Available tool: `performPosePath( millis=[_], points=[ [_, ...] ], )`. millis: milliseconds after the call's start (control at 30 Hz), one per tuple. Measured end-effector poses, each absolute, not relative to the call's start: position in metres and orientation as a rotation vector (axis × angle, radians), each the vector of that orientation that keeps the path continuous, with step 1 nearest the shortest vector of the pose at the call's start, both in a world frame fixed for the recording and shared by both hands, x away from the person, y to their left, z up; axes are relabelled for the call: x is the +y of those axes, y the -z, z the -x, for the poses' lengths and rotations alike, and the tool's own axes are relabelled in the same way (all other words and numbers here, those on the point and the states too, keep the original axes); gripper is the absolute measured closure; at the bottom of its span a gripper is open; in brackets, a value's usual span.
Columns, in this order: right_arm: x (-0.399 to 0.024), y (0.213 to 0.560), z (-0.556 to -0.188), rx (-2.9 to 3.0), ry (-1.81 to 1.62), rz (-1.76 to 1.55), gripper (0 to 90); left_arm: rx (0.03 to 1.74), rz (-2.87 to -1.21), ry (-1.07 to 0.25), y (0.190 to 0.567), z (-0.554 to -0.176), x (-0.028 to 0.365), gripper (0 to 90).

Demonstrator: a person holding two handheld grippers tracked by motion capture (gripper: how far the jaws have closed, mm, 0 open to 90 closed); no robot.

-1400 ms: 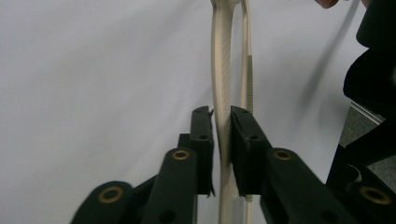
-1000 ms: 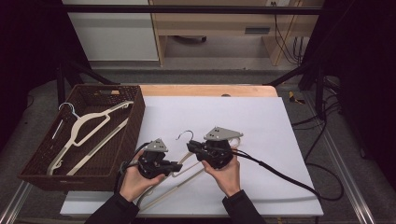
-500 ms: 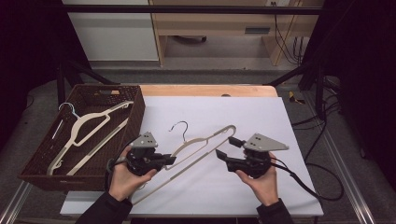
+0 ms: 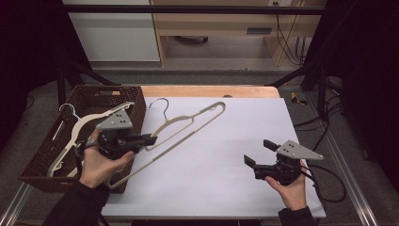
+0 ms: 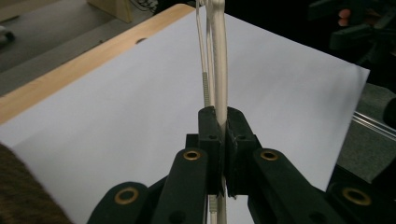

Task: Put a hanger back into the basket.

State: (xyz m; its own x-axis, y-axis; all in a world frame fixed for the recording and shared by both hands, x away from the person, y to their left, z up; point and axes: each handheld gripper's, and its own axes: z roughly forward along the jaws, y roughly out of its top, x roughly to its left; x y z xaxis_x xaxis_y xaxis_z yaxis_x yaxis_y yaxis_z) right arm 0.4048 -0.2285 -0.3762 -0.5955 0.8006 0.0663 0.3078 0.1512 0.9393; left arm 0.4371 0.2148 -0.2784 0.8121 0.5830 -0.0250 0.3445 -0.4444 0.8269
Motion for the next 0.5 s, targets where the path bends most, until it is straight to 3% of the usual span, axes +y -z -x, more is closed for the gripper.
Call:
performPosePath(
  millis=[500],
  points=[
    [-0.243, 0.383, -0.404, 1.951, -1.403, -1.072, 7.4, 0.786, -1.995, -0.44, 0.244, -0.471, 0.297, 86.6]
  ],
)
